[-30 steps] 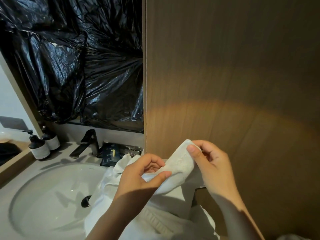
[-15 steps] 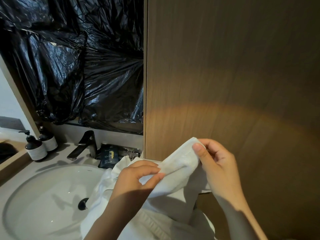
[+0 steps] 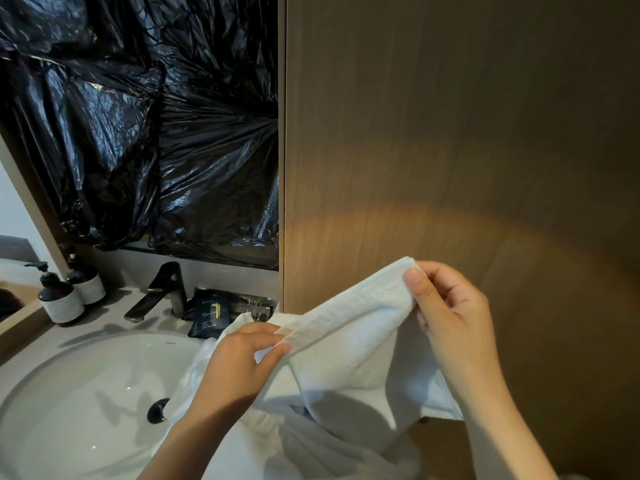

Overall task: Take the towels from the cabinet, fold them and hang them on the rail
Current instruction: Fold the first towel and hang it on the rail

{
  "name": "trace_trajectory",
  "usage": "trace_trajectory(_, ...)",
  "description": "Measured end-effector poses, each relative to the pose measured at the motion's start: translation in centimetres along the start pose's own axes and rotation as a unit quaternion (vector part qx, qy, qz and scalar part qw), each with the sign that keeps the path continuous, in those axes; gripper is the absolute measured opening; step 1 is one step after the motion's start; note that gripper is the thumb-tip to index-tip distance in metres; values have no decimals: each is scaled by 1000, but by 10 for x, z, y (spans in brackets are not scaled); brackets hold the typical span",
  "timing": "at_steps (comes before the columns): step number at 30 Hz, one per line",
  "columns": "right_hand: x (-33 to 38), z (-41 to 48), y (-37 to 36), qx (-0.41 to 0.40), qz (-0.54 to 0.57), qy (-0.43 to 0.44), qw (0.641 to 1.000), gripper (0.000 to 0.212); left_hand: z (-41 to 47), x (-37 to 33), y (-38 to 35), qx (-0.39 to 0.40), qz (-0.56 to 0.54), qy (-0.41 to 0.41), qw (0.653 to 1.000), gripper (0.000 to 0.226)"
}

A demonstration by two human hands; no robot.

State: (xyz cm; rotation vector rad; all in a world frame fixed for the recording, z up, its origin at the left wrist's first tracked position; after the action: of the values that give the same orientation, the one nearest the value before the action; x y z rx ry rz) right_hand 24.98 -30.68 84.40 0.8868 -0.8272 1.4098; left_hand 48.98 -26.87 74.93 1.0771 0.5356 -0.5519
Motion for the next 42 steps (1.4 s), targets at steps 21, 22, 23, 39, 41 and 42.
trace_trajectory(21,3,34,21,-53,-21,15,998,14,24,51,9,-27,8,80,996,4)
trace_trajectory(22,3,36,23,-56,-24,15,998,14,26,49,11,-46,7,77,996,6)
trace_trajectory(23,3,38,24,-59,-25,16,998,15,28,47,15,-65,4,78,995,8)
trace_trajectory(39,-15,75,52,-75,-117,38,990,15,29,45,-5,110,26,22,993,13)
trace_trajectory(41,-18,77,53,-73,-123,33,989,15,30,49,-1,80,5,49,996,15)
trace_trajectory(42,-19,77,54,-75,-126,30,989,15,32,52,2,63,-4,60,996,17)
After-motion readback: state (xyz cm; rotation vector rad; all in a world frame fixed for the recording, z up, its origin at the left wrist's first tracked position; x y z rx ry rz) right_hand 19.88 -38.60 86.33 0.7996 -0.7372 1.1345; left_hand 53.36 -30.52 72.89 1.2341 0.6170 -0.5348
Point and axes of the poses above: each hand's wrist, its own z-axis towards the middle knuckle, its own y-axis out of the back of the hand, x = y × z, the point moved 3 cm from there along z, towards the middle knuckle, and after that the axes turned 2 degrees about -y, right-handed, at the moved point
